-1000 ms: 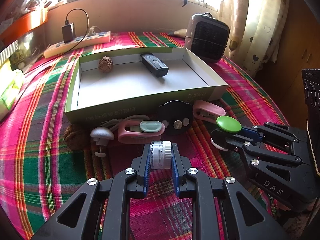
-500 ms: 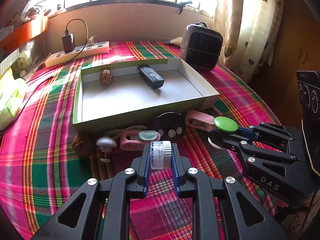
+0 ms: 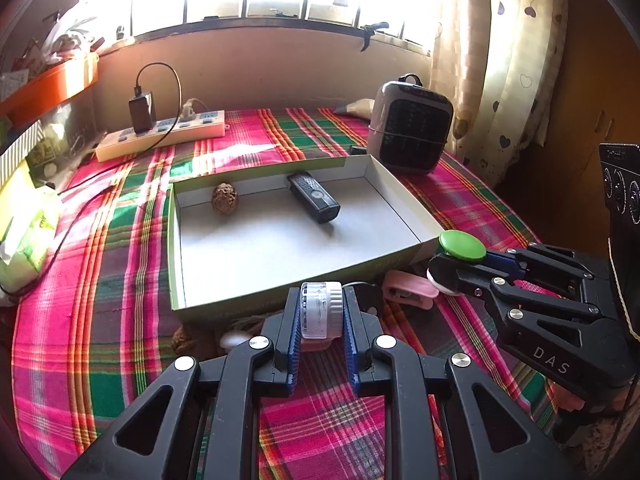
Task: Organize objects
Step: 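Carry the green-capped object with the right gripper into the tray while the left gripper carries the jar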
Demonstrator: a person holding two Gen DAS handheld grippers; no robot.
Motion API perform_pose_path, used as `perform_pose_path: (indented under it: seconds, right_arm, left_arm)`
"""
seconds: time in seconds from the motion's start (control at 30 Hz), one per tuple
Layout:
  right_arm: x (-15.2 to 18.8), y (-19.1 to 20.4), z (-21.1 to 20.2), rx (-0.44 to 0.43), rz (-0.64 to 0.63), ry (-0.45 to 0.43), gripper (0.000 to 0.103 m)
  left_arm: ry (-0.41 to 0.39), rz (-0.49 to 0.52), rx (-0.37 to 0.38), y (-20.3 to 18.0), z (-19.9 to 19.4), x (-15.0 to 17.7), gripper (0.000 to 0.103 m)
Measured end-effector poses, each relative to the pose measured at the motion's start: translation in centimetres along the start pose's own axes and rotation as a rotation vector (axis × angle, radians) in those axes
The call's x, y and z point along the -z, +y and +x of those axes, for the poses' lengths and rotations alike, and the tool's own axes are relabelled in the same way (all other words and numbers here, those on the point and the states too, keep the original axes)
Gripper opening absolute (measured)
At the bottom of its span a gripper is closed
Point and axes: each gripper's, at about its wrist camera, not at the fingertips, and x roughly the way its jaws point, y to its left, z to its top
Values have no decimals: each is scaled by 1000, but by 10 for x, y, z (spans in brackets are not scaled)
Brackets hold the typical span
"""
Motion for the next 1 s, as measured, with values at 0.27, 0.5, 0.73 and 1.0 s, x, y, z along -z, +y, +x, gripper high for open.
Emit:
perform_pose_path:
  seconds: [0.27,0.5,0.73,1.0]
  right_arm:
    - [-24,-5,19,4,-15,-4,18]
    - [-46,-15,48,14,-17,27,18]
    - [-67,-29,79,37,-14,57,18]
    - [-81,-35,107,27,-15,91,18]
  left_arm:
    - [2,-15,-10,13,18,-23,17]
    - [11,-24,-10,24,39,-46,17]
    - [37,-21,-20,32,67,-68,17]
    - [78,-14,-32,40,95,-82,17]
